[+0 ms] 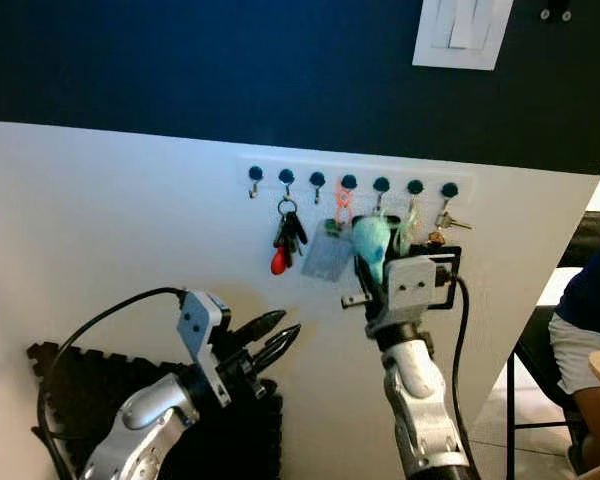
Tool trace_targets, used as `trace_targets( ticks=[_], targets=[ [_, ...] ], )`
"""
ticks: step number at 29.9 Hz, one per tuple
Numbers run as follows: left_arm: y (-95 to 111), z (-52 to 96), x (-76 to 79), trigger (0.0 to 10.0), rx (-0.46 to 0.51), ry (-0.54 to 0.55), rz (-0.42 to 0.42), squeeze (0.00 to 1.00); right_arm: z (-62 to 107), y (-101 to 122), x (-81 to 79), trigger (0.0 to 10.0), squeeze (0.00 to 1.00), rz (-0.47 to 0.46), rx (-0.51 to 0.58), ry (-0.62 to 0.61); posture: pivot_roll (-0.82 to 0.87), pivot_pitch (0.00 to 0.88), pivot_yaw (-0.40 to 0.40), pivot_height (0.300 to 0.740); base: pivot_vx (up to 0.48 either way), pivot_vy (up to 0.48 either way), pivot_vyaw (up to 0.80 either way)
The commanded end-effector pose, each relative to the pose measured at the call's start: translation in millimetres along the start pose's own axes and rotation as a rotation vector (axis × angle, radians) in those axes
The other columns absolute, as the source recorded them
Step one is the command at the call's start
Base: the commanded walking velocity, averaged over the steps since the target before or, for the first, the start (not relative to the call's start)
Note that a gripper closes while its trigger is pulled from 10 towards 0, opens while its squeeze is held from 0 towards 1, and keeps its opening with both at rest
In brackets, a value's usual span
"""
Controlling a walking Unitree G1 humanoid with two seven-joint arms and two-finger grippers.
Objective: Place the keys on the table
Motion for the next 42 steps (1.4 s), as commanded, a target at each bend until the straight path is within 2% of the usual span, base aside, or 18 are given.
trace_targets(
  ticks=[1,4,9,17,20,21,22,23,26,35,42],
  targets=[
    [-2,1.6,2.5,10.0,-0.029,-0.020,-0.017,0.00,5.0,-5,5.8,10.0,0.00,-0.022,-0.023,-0.036,0.07,0.037,-0.022,0.740,0.000,0.000,0.00],
    [-2,0.9,3.5,10.0,-0.029,-0.026,-0.017,0.00,5.8,15,9.9,10.0,0.00,-0.032,0.081,-0.044,0.06,0.038,-0.020,0.740,0.000,0.000,0.00],
    [-2,0.7,4.9,10.0,-0.032,-0.035,-0.017,0.00,7.0,40,5.1,10.0,0.00,-0.067,0.184,-0.008,0.06,0.042,-0.017,0.740,0.000,0.000,0.00],
    [-2,0.8,5.4,10.0,-0.035,-0.043,-0.019,0.00,15.2,55,-8.9,10.0,0.00,-0.154,0.211,0.046,0.06,0.045,-0.012,0.740,0.000,0.000,0.00],
    [-2,0.8,5.6,10.0,-0.037,-0.045,-0.019,0.00,16.3,56,-9.7,10.0,0.00,-0.168,0.212,0.046,0.06,0.045,-0.012,0.740,0.000,0.000,0.00],
    [-2,0.9,6.2,10.0,-0.039,-0.048,-0.019,0.00,16.8,55,-8.7,10.0,0.00,-0.200,0.200,0.030,0.06,0.044,-0.010,0.740,0.000,0.000,0.00],
    [-3,1.0,6.8,10.0,-0.043,-0.052,-0.020,0.00,17.2,52,-6.9,10.0,0.00,-0.245,0.172,0.005,0.06,0.044,-0.008,0.740,0.000,0.000,0.00],
    [-4,1.3,7.7,10.0,-0.049,-0.059,-0.021,0.00,16.6,42,-2.2,10.0,0.00,-0.320,0.093,-0.044,0.06,0.043,-0.006,0.740,0.000,0.000,0.00],
    [-4,1.6,8.0,10.0,-0.050,-0.062,-0.021,0.00,15.0,35,1.7,10.0,0.00,-0.363,0.034,-0.070,0.06,0.043,-0.003,0.740,0.000,0.000,0.00],
    [-3,-0.5,7.4,10.0,-0.048,-0.068,-0.024,0.00,-2.3,43,17.3,10.0,0.00,-0.382,0.000,-0.094,0.06,0.039,0.000,0.740,0.000,0.000,0.00],
    [-2,-0.4,6.6,10.0,-0.047,-0.065,-0.026,0.00,-12.8,58,13.4,10.0,0.00,-0.387,-0.002,-0.010,0.06,0.044,-0.004,0.740,0.000,0.000,0.00]
  ],
)
Point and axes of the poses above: a point about 5 cm out from each wrist's last joint towards the gripper, its own z axis pointing back from the gripper into the wrist, its own y axis along the axis of the wrist's last joint, x = y × z, the point moved 3 cm from there along -z, pointing out of the wrist towards the gripper, and after that the axes turned 1 degree about z, right-handed, at the moved point
